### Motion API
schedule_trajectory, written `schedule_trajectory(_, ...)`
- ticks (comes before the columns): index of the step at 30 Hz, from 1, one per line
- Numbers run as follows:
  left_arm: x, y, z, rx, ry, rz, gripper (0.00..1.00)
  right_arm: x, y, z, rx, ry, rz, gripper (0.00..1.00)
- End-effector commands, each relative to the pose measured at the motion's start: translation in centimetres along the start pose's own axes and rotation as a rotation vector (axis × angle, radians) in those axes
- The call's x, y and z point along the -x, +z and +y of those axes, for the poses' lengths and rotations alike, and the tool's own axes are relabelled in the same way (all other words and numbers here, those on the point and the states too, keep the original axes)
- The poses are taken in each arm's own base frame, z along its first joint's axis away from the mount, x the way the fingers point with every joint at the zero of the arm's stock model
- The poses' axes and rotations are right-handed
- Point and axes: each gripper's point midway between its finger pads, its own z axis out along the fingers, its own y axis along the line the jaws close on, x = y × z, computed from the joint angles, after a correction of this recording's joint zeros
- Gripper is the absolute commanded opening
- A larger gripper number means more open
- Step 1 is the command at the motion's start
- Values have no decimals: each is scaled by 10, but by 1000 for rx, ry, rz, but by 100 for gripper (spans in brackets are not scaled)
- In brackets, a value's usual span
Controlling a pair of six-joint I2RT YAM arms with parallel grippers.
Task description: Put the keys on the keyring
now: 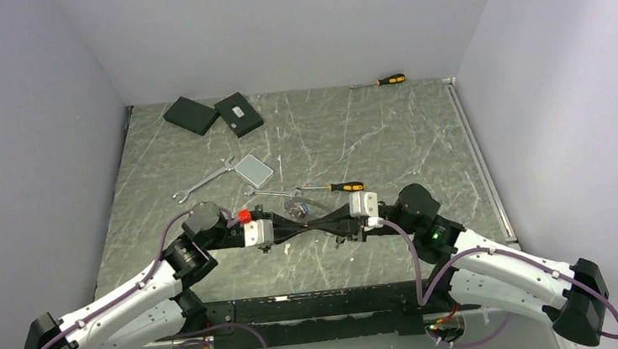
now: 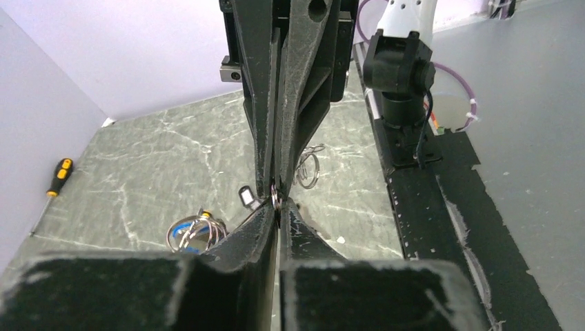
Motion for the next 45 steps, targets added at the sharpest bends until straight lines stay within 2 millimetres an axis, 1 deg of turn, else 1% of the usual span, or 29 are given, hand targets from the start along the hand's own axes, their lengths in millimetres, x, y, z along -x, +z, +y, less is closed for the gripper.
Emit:
schedule_trajectory(1,47,1,20,47,136,-64,19,-2,2,-6,-12,-16,58,0)
schedule_trajectory(2,44,1,22,59,130,-46,26,-2,2,-7,-17,-19,62,0)
schedule_trajectory(3,43,0,23,64,127,-32,30,-2,1,-7,-19,-24,65,0)
schedule_trajectory(6,41,-3,26,82,122,8,36,-3,1,-9,-21,-31,80,0)
schedule_trajectory(9,39,-6,29,89,125,46,35,-2,1,-11,-24,-39,87,0)
schedule_trajectory(14,35,-7,32,100,103,91,30,-5,1,-12,-24,-40,103,0)
schedule_trajectory(18,32,-5,34,102,92,98,23,-4,2,-11,-21,-41,98,0)
schedule_trajectory(21,25,-3,34,95,81,118,18,-3,2,-12,-23,-44,97,0)
schedule_trajectory(22,23,-3,34,94,77,129,18,-3,2,-12,-25,-45,96,0)
schedule_trajectory(26,18,-5,31,82,61,159,27,0,-1,-14,-43,-54,87,0)
schedule_trajectory(32,13,-12,24,73,11,205,29,0,-3,-17,-68,-59,87,0)
schedule_trajectory(37,8,-15,22,70,-10,235,36,2,-4,-17,-71,-63,82,0)
schedule_trajectory(41,2,-13,20,56,-34,247,37,3,-4,-18,-73,-64,79,0)
schedule_trajectory(45,1,-8,19,37,-49,244,37,2,-3,-18,-70,-62,82,0)
